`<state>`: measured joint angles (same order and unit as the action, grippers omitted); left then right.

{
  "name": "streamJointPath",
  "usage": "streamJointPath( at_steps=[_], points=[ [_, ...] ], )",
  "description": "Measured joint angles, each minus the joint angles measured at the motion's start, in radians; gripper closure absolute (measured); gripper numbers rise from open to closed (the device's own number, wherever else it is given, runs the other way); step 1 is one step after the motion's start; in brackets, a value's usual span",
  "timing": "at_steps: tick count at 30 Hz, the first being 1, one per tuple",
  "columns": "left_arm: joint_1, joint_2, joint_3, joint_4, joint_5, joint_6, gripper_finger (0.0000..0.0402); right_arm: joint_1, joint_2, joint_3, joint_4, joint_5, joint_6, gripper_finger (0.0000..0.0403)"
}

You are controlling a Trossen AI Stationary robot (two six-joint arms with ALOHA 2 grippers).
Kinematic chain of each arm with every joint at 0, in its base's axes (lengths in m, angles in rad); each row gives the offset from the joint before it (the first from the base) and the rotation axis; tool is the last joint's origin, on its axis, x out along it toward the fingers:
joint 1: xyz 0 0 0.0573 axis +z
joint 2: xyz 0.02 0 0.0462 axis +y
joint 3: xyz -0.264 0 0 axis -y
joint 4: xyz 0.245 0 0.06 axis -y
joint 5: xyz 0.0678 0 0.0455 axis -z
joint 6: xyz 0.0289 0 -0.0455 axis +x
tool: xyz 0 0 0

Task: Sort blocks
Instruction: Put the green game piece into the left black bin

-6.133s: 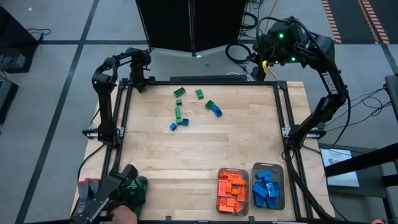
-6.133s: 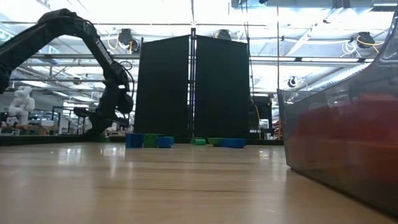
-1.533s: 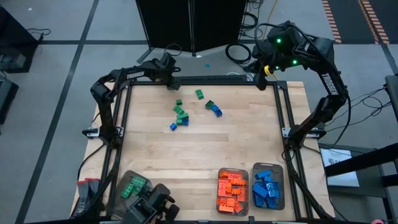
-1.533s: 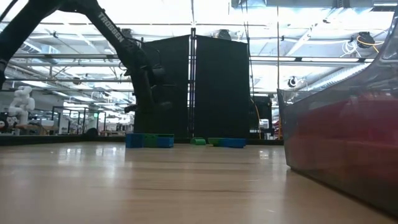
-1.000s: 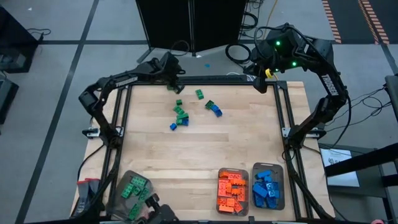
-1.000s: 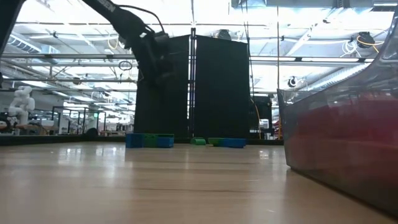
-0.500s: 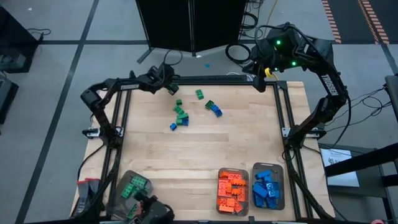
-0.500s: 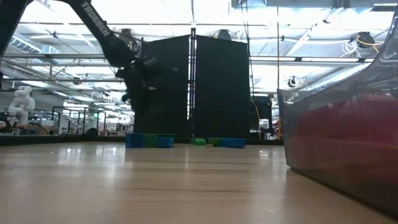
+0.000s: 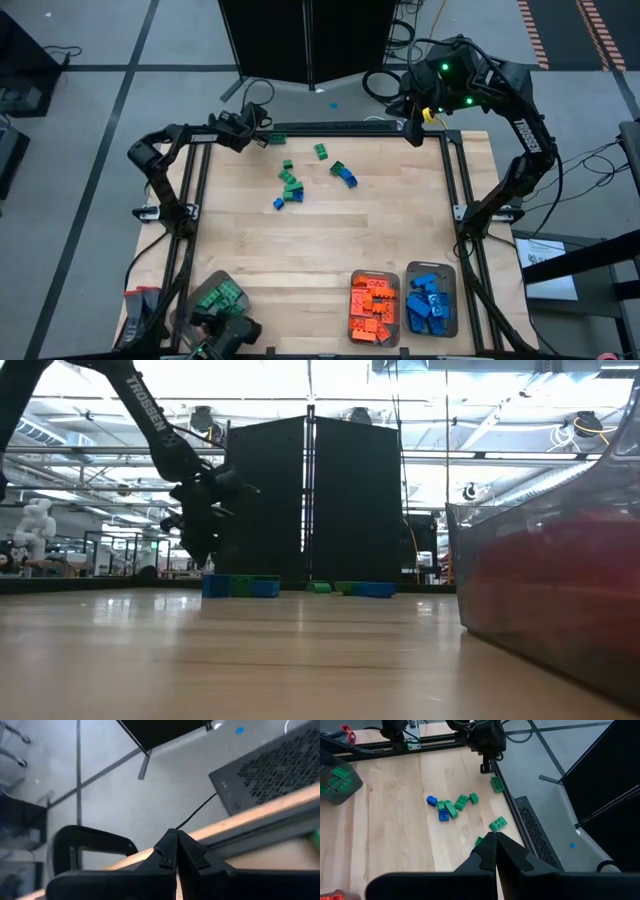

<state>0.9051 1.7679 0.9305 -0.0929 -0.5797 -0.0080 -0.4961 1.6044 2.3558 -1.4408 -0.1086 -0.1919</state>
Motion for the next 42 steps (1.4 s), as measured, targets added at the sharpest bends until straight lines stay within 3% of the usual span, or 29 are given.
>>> streamJointPath(
  at_steps=[6,9,12,17,19,24,32,38,42],
  points=[
    [-0.099,-0.049,0.053,0.075,0.065,-0.112,0.0402,0.000,0.013,0.000,0.000,-0.002,0.021,0.0403],
    [-0.155,-0.059,0.097,0.273,0.064,-0.020,0.0401,0.000,0.018,0.000,0.004,-0.002,0.002,0.0403],
    [-0.141,-0.027,0.167,0.383,0.080,0.070,0.0402,0.001,0.025,0.000,0.028,-0.011,-0.006,0.0403],
    [-0.059,0.107,0.210,0.299,0.303,0.053,0.0402,0.001,0.045,0.000,0.020,-0.027,-0.002,0.0403],
    [-0.044,0.153,0.217,0.315,0.344,0.094,0.0401,0.001,0.054,0.000,0.016,-0.029,0.001,0.0403],
    [-0.033,0.221,0.257,0.359,0.323,0.203,0.0401,0.001,0.068,0.000,0.014,-0.028,0.002,0.0403],
    [0.045,0.223,0.274,0.341,0.084,0.176,0.0402,0.001,0.073,0.000,0.004,-0.028,0.031,0.0403],
    [0.048,0.172,0.274,0.320,0.166,0.020,0.0402,0.001,0.074,0.000,0.001,-0.028,0.032,0.0403],
    [0.012,0.137,0.343,0.421,0.264,0.176,0.0402,0.001,0.074,0.000,0.012,-0.024,0.006,0.0403]
  ],
)
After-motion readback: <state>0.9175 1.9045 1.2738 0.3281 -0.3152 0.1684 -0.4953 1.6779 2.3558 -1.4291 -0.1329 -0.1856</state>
